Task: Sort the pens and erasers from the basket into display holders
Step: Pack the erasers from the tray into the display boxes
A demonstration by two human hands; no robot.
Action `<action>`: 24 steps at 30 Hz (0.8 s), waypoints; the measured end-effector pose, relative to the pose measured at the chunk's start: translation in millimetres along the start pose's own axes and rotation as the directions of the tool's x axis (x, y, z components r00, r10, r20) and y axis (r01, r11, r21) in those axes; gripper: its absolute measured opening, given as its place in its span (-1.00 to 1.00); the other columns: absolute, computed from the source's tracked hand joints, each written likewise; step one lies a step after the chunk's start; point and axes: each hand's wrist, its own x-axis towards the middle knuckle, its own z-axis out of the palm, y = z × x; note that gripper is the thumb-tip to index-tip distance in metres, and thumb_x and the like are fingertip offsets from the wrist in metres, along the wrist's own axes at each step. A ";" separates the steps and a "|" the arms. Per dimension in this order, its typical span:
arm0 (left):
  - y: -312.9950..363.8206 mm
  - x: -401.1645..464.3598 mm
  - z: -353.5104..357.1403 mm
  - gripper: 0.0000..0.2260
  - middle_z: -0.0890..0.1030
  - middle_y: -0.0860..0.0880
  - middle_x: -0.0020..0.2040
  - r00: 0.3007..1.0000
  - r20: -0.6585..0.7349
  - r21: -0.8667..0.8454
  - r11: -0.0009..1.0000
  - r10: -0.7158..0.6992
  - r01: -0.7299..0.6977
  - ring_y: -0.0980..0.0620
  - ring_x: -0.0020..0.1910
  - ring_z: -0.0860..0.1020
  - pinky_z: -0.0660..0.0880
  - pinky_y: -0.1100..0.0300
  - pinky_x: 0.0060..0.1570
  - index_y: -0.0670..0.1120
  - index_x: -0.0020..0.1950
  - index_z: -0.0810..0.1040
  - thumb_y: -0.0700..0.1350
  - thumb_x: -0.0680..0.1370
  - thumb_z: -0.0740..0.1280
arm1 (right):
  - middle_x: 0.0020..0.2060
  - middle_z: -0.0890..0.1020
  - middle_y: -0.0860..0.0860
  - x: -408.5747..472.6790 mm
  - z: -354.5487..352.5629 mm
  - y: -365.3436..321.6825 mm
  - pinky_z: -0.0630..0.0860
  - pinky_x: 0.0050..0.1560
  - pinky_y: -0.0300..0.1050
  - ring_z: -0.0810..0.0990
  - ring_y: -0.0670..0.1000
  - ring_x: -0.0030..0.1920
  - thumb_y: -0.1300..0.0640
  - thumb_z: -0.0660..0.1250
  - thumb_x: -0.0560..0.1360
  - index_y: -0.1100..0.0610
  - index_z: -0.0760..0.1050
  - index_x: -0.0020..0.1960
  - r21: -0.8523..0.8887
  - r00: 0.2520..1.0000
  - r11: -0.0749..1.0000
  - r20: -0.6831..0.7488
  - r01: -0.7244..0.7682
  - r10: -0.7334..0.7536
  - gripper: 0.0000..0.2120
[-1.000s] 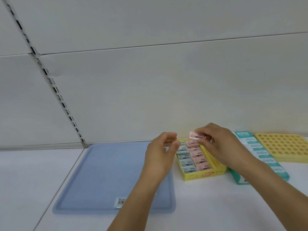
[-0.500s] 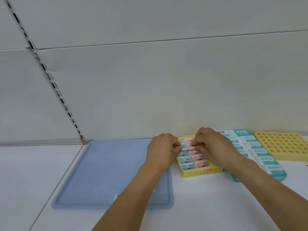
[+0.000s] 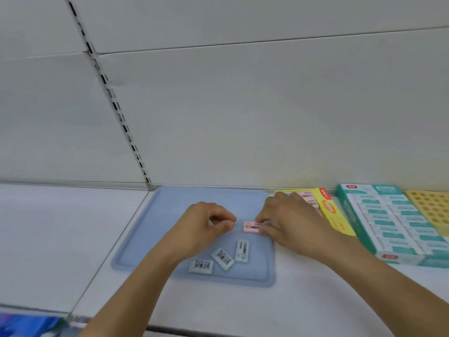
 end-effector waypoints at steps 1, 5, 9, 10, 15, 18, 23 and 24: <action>1.4 -4.0 -1.3 -0.98 0.64 0.13 -0.14 1.000 0.009 0.008 1.000 -0.012 0.012 0.24 -0.16 0.55 0.43 0.32 -0.10 0.07 -0.13 0.68 -0.04 0.48 0.46 | 0.05 0.54 -0.06 3.0 2.4 -4.7 0.26 0.07 -0.06 0.41 0.02 0.16 -0.11 0.21 0.57 -0.05 0.56 0.14 -0.074 0.999 0.997 0.045 0.000 0.003 -0.74; 16.2 -12.1 3.3 -0.68 0.58 0.13 -0.20 0.995 0.030 0.261 0.961 -0.097 0.086 0.22 -0.20 0.50 0.46 0.23 -0.13 0.06 -0.19 0.66 0.29 0.32 0.48 | 0.07 0.52 0.00 12.2 8.2 -13.0 0.26 0.10 -0.05 0.40 0.06 0.18 -0.10 0.18 0.57 0.03 0.51 0.11 -0.187 0.995 0.982 0.093 -0.011 0.029 -0.73; 27.9 -9.5 19.1 -0.65 0.51 0.15 -0.24 0.996 0.032 0.445 0.893 -0.084 0.061 0.13 -0.10 0.49 0.32 0.21 -0.12 0.02 -0.19 0.61 0.27 0.30 0.50 | 0.03 0.54 -0.04 11.6 5.8 -12.0 0.27 0.07 -0.08 0.43 0.03 0.13 -0.10 0.24 0.51 -0.01 0.49 0.08 -0.103 0.998 0.994 0.056 -0.024 0.030 -0.77; 28.4 -8.2 21.6 -0.71 0.53 0.14 -0.23 0.996 0.040 0.446 0.894 -0.074 0.049 0.11 -0.09 0.51 0.31 0.21 -0.13 0.01 -0.18 0.60 0.20 0.32 0.50 | -0.02 0.54 -0.06 9.4 2.0 -9.5 0.28 0.04 -0.09 0.44 0.01 0.09 -0.09 0.27 0.49 -0.02 0.50 0.05 -0.057 0.999 0.998 0.017 -0.033 0.034 -0.79; 24.9 -2.6 23.5 -0.79 0.62 0.11 -0.20 0.999 0.000 0.426 0.904 -0.037 0.033 0.10 -0.15 0.57 0.40 0.22 -0.14 0.03 -0.13 0.61 0.10 0.34 0.45 | -0.23 0.55 -0.15 -17.1 -32.9 31.2 0.31 -0.11 -0.11 0.44 -0.07 -0.13 0.06 0.46 0.39 -0.04 0.55 -0.14 0.225 0.959 0.956 -0.169 -0.189 0.229 -0.90; 26.9 1.8 23.8 -0.85 0.57 0.15 -0.26 0.998 -0.063 0.280 0.960 -0.005 0.022 0.18 -0.21 0.52 0.39 0.26 -0.20 0.07 -0.18 0.57 0.08 0.34 0.44 | -0.20 0.55 -0.15 -40.2 -44.6 53.4 0.44 -0.05 -0.05 0.45 -0.11 -0.09 0.06 0.47 0.39 -0.05 0.57 -0.09 0.208 0.953 0.942 -0.098 -0.262 0.287 -0.87; 42.9 6.2 34.5 -0.89 0.53 0.16 -0.26 0.978 -0.156 0.182 0.978 0.135 -0.106 0.18 -0.20 0.47 0.43 0.19 -0.06 0.08 -0.21 0.55 0.04 0.32 0.42 | -0.10 0.53 -0.11 -47.1 -37.0 61.5 0.42 0.04 -0.05 0.41 -0.06 -0.02 -0.04 0.36 0.44 -0.04 0.57 0.05 -0.025 0.959 0.959 0.008 -0.284 0.284 -0.80; 45.2 5.9 35.7 -0.89 0.54 0.17 -0.24 0.972 -0.172 0.193 0.973 0.159 -0.125 0.18 -0.18 0.48 0.43 0.18 -0.03 0.08 -0.21 0.55 0.05 0.33 0.42 | -0.09 0.52 -0.11 -46.9 -35.2 62.0 0.41 0.05 -0.07 0.40 -0.06 -0.01 -0.05 0.34 0.46 -0.04 0.57 0.06 -0.053 0.959 0.958 0.006 -0.282 0.283 -0.79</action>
